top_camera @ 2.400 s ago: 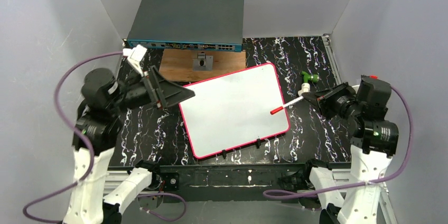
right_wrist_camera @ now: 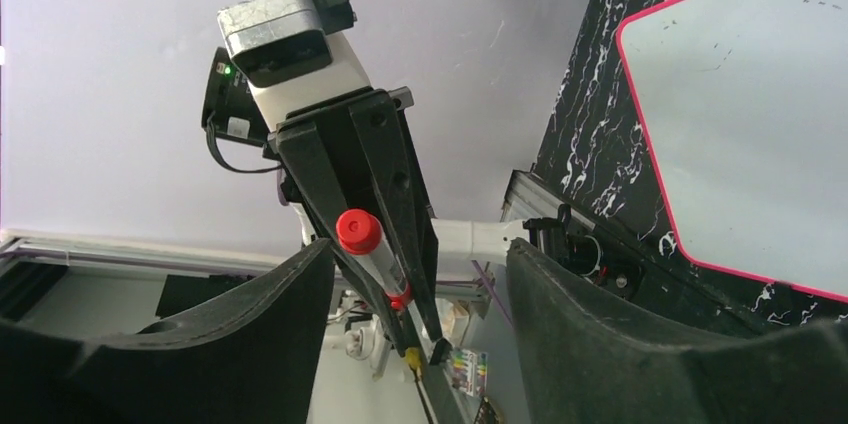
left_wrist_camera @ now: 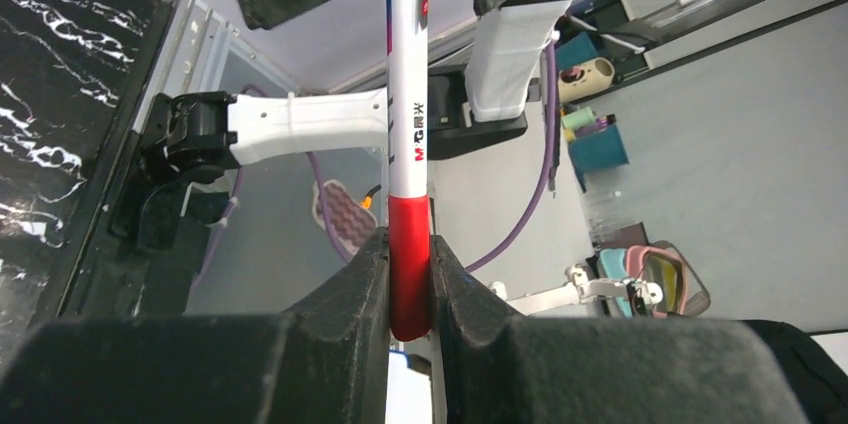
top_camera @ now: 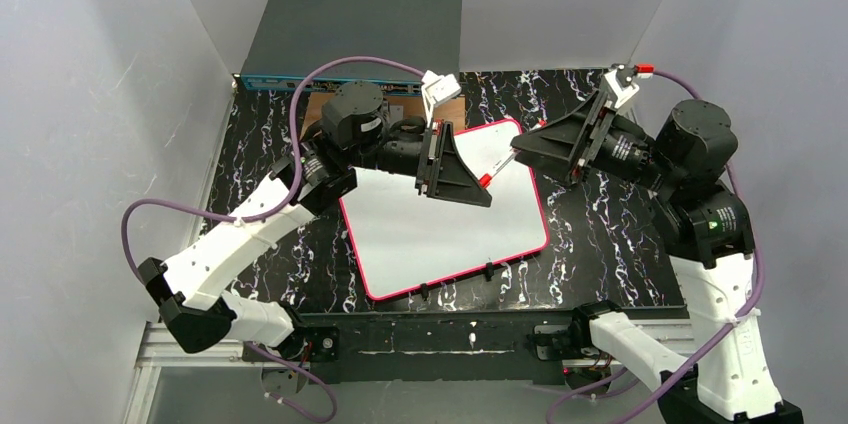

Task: Write a sentence on the whiteboard
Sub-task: Open the whiteboard marker at the center of the board.

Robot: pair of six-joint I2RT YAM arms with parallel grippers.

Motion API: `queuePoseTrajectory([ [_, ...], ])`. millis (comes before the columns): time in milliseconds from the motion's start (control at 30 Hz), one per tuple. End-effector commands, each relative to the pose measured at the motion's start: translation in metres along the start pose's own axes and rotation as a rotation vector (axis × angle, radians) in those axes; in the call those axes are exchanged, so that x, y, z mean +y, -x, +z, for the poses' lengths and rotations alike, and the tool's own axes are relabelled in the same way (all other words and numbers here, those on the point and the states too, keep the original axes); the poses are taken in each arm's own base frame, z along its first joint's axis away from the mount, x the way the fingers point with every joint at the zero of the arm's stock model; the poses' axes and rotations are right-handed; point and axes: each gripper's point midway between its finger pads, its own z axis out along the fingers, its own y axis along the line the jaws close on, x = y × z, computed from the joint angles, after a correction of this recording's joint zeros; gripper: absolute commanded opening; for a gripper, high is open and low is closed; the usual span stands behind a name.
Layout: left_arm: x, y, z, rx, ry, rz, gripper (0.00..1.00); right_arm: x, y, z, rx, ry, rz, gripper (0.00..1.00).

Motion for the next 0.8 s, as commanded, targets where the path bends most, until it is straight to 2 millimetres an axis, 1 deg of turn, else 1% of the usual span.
queuePoseTrajectory([
  [0, -0.003, -0.012, -0.006, 0.077, 0.009, 0.067, 0.00, 0.016, -0.004, 0.004, 0.013, 0.040, -0.045, 0.63],
  [67, -0.006, -0.014, -0.006, 0.104, -0.002, 0.081, 0.00, 0.017, -0.009, 0.008, 0.041, 0.045, -0.048, 0.53],
  [133, -0.009, -0.016, -0.007, 0.131, -0.012, 0.096, 0.00, 0.019, -0.014, 0.011, 0.067, 0.058, -0.054, 0.47],
  [200, -0.012, -0.019, -0.008, 0.160, -0.030, 0.097, 0.00, 0.022, -0.019, 0.014, 0.096, 0.077, -0.059, 0.45],
  [333, -0.013, -0.024, -0.009, 0.191, -0.044, 0.097, 0.00, 0.028, -0.027, 0.016, 0.147, 0.106, -0.072, 0.40],
  [467, -0.014, -0.027, -0.012, 0.212, -0.043, 0.105, 0.00, 0.029, -0.032, 0.015, 0.179, 0.108, -0.084, 0.30],
  [567, -0.013, -0.030, -0.013, 0.219, -0.040, 0.106, 0.00, 0.031, -0.037, 0.013, 0.217, 0.125, -0.083, 0.30],
  [633, -0.014, -0.029, -0.014, 0.217, -0.036, 0.111, 0.00, 0.033, -0.042, 0.011, 0.251, 0.142, -0.085, 0.32],
  [700, -0.015, -0.028, -0.015, 0.216, -0.032, 0.117, 0.00, 0.035, -0.047, 0.008, 0.281, 0.156, -0.088, 0.36],
  [767, -0.015, -0.027, -0.015, 0.216, -0.026, 0.118, 0.00, 0.033, -0.049, 0.006, 0.292, 0.151, -0.083, 0.38],
])
